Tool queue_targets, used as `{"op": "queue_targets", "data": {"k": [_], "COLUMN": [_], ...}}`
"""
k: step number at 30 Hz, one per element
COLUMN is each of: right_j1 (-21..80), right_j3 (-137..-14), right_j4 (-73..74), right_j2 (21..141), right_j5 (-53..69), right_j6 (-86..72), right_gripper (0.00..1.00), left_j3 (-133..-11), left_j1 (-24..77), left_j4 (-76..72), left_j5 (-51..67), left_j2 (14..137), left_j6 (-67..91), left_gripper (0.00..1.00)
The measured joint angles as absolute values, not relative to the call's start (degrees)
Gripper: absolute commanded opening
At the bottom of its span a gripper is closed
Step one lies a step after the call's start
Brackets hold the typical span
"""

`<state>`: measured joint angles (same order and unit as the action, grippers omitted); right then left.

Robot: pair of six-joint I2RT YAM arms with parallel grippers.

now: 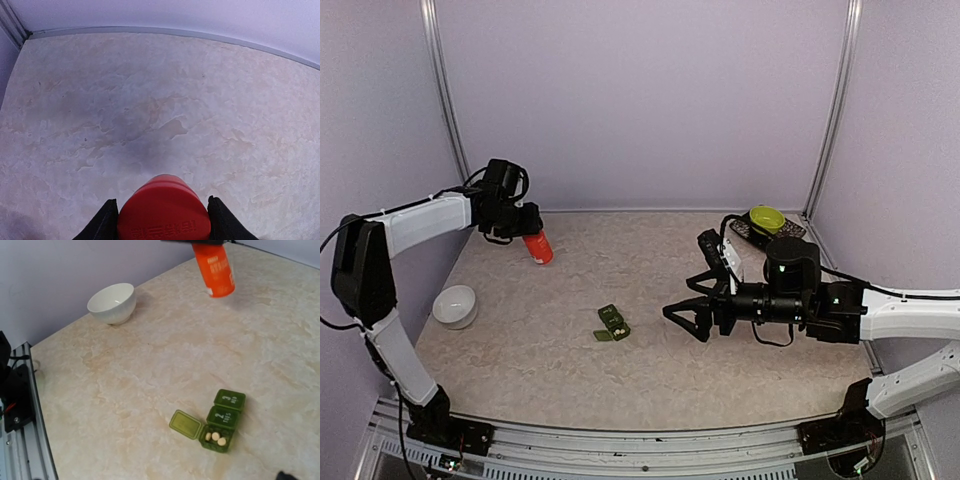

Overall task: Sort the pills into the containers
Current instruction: Place the pill bottle at the corner of the board.

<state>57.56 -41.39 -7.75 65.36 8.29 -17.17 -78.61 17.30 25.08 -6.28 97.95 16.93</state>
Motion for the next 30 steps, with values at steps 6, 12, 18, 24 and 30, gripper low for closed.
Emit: {"op": "queue_targets", "data": {"k": [6,12,18,24,30], "right_j1": [57.6,57.6,57.6,57.6,57.6], "right_j3": [-40.9,-40.4,-40.4,-40.5,-40.6], "right_j4": [-8.6,-9.1,-9.3,-9.3,-9.3], "right_j2": [65.6,66.6,68.3,68.8,68.9], "right_j5": [8.5,8.8,9.1,9.4,9.4], "right_j6": [-17.5,-17.5,-17.5,-17.5,-17.5], "right_gripper": [1.00,1.00,1.00,1.00,1.00], "left_j3": [-78.7,-78.7,-78.6,-78.3,-77.7], "left_j1": [16.4,16.3,16.3,16.3,16.3], "left_j4": [26.1,26.1,26.1,26.1,26.2], "left_j5": [-11.4,-14.0,-14.5,-14.6,-14.5], "left_j2": [103.2,103.5,103.6,104.1,104.9], "left_j6": [17.0,17.1,17.3,17.6,17.8], "left_gripper": [0.36,0.38,0.39,0.43,0.52]}}
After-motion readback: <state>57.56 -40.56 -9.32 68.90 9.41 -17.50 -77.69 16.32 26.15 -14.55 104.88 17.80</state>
